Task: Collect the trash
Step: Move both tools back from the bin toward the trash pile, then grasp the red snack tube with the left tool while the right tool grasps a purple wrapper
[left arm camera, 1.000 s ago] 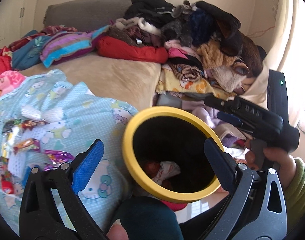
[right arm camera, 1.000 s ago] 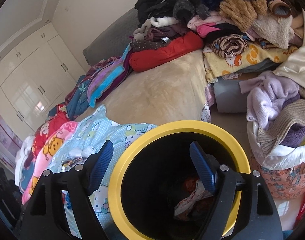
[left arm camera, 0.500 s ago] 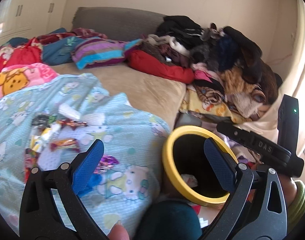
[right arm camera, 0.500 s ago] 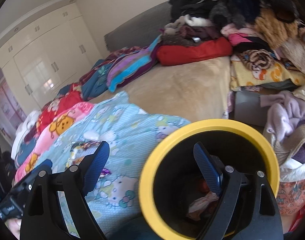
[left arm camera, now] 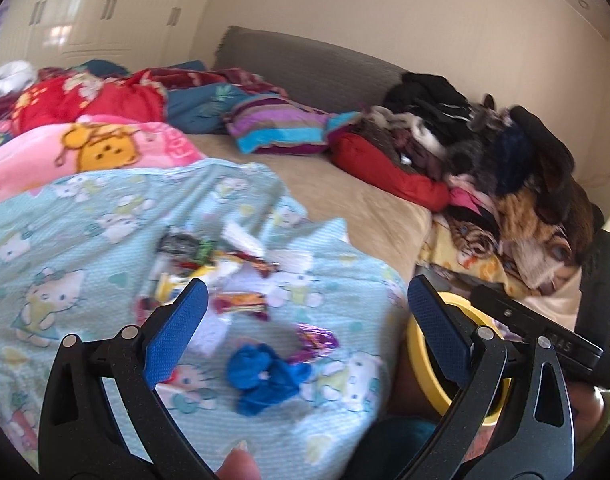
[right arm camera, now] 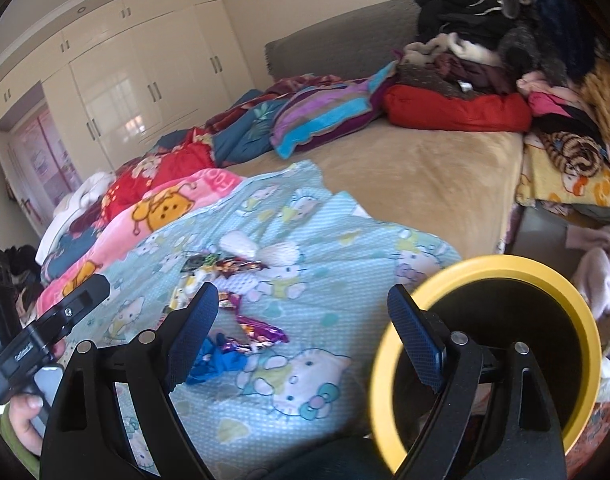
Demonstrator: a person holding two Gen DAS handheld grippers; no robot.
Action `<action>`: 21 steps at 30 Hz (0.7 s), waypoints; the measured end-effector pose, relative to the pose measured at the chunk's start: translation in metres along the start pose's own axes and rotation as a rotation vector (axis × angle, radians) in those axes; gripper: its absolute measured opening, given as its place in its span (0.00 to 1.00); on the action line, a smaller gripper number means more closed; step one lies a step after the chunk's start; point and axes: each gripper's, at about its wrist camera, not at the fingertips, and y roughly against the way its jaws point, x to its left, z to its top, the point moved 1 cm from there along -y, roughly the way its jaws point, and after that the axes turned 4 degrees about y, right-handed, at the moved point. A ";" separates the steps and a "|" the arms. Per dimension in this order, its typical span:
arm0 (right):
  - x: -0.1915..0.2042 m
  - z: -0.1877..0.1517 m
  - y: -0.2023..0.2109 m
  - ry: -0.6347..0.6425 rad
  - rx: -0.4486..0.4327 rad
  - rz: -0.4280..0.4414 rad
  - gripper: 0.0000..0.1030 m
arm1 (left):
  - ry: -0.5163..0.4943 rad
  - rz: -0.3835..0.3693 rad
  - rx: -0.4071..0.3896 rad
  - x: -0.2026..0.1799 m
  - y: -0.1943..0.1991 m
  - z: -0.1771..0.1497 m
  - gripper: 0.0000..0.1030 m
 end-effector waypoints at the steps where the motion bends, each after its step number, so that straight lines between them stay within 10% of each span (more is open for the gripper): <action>1: 0.005 0.001 -0.004 0.007 0.006 0.008 0.81 | 0.014 0.013 -0.003 0.008 0.001 0.001 0.89; 21: 0.072 -0.020 -0.086 0.146 0.185 0.057 0.81 | 0.131 0.180 0.009 0.094 0.008 -0.007 0.89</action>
